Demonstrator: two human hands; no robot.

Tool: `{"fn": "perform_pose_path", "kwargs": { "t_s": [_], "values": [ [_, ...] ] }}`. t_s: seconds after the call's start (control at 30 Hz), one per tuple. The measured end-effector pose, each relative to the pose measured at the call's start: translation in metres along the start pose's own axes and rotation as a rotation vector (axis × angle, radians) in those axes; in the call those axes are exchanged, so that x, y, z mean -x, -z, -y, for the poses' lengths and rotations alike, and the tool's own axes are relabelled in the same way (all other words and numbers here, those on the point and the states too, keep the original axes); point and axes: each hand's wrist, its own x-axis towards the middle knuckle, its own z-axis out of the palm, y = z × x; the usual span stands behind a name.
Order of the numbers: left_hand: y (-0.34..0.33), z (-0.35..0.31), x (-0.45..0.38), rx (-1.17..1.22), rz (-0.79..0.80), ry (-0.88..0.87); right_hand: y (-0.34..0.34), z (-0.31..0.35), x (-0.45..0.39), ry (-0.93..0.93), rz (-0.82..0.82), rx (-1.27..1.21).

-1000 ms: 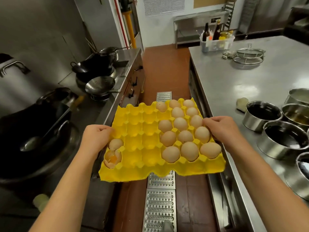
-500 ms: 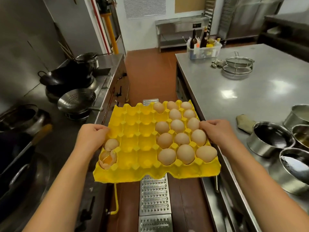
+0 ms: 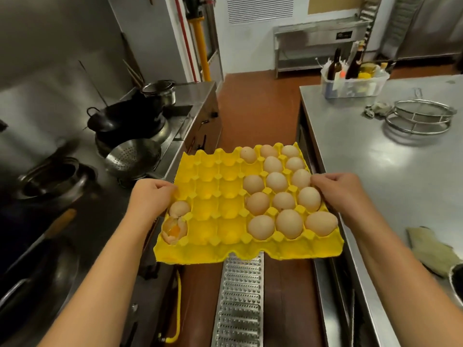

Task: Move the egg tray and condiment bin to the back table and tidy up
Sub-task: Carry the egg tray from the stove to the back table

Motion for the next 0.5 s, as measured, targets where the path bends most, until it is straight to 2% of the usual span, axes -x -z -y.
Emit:
{"fn": "perform_pose_path", "kwargs": {
  "t_s": [0.3, 0.5],
  "values": [
    [-0.014, -0.011, -0.094, -0.047, -0.035, 0.011, -0.050, 0.014, -0.102, -0.032, 0.061, 0.039],
    [-0.025, -0.018, -0.182, -0.038, 0.007, -0.039, -0.086, 0.029, -0.167, -0.013, 0.016, 0.048]
  ]
}}
